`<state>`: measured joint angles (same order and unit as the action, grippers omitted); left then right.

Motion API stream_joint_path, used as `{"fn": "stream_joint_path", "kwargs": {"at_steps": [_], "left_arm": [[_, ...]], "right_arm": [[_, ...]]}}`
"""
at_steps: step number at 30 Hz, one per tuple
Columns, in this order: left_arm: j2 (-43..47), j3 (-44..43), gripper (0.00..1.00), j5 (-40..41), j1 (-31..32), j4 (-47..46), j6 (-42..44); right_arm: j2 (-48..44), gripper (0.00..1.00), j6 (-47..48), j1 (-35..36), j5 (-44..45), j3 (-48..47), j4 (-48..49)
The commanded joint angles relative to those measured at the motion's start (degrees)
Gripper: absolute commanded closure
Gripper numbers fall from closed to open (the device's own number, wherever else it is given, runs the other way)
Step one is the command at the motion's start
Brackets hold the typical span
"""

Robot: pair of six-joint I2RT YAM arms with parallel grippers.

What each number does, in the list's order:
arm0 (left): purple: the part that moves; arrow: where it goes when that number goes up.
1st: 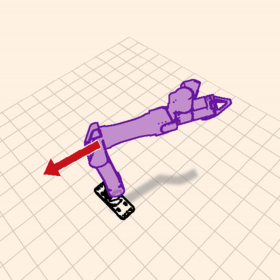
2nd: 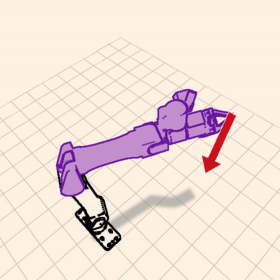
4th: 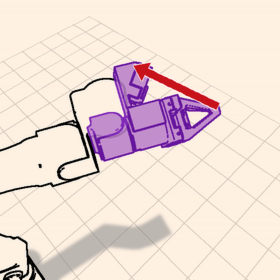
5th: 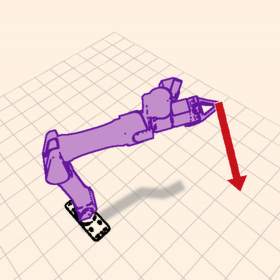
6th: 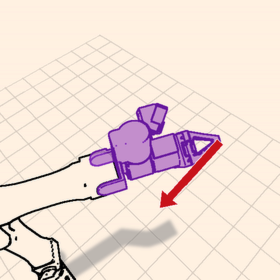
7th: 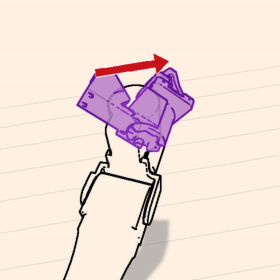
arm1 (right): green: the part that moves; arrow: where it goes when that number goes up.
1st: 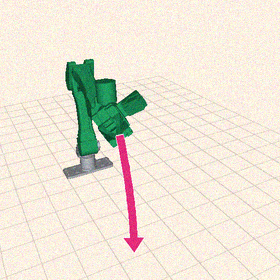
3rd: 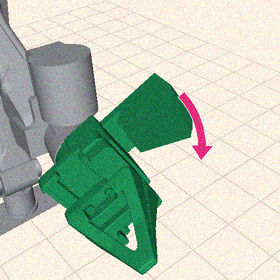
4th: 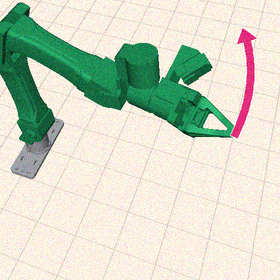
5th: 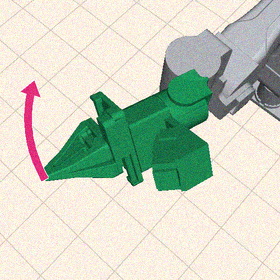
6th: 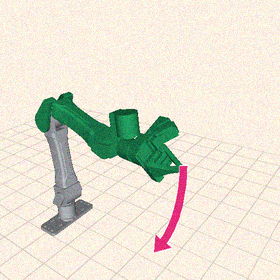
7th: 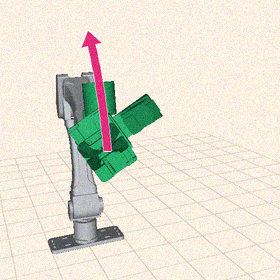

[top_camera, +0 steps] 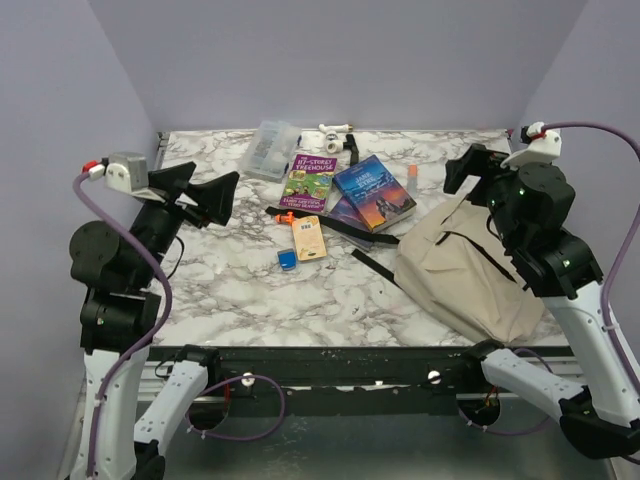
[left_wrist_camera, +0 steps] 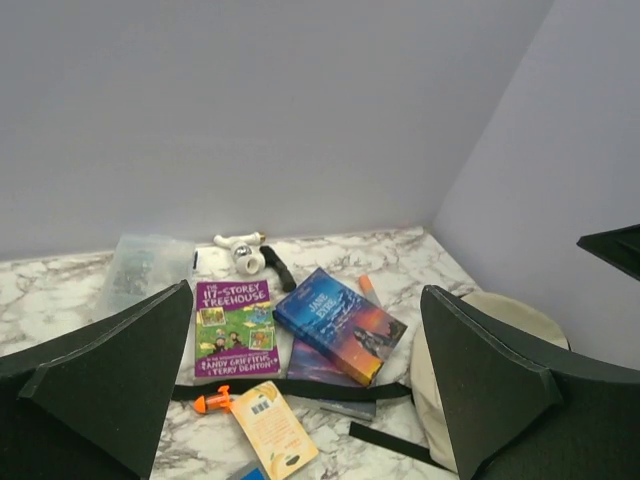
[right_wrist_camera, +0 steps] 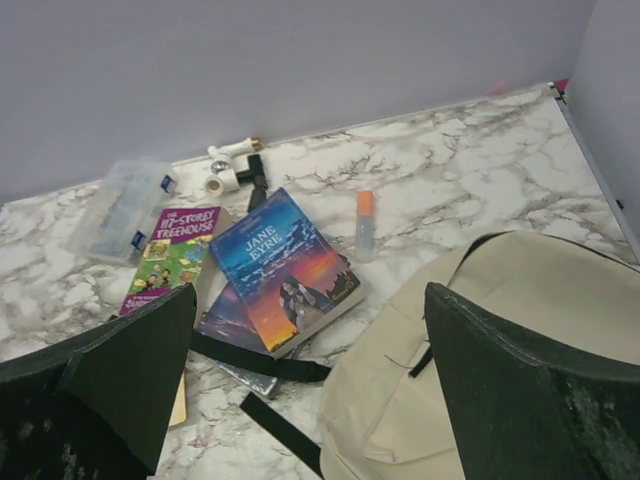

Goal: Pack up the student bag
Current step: Adjust the student bag at the center of the board.

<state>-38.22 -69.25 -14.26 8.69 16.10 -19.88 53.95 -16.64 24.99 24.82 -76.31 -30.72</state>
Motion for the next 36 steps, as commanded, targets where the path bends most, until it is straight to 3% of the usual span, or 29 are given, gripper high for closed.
{"fn": "stream_joint_path", "kwargs": {"at_steps": [1,5,14,22,26,31,36], "left_arm": [[-4.9,-1.1,0.02,-5.7,-0.3,3.7,2.3],[-6.8,2.1,0.02,-9.3,-0.3,3.9,1.9],[-9.9,6.8,0.02,-13.6,-0.3,3.2,2.0],[-10.4,10.2,0.02,-16.9,-0.2,2.7,1.8],[-11.5,10.3,0.01,-20.4,-0.2,2.0,0.5],[-12.0,10.6,0.02,-21.2,-0.1,1.8,-0.5],[-13.3,10.5,0.01,-22.5,0.2,1.9,-1.1]], "right_arm": [[3.2,0.00,-0.5,-0.4,6.6,1.1,-5.6],[5.7,0.00,-2.5,-0.3,6.4,3.1,-7.5],[11.3,0.00,-17.7,-0.3,1.2,11.3,-13.7],[15.9,0.00,-10.9,-0.2,-14.5,17.4,-15.7],[20.0,0.00,-10.3,1.8,-13.4,17.6,-17.4],[24.2,0.07,-11.5,5.3,-11.4,17.5,-18.7],[29.0,0.26,-14.3,7.8,-8.6,18.1,-21.2]]}}
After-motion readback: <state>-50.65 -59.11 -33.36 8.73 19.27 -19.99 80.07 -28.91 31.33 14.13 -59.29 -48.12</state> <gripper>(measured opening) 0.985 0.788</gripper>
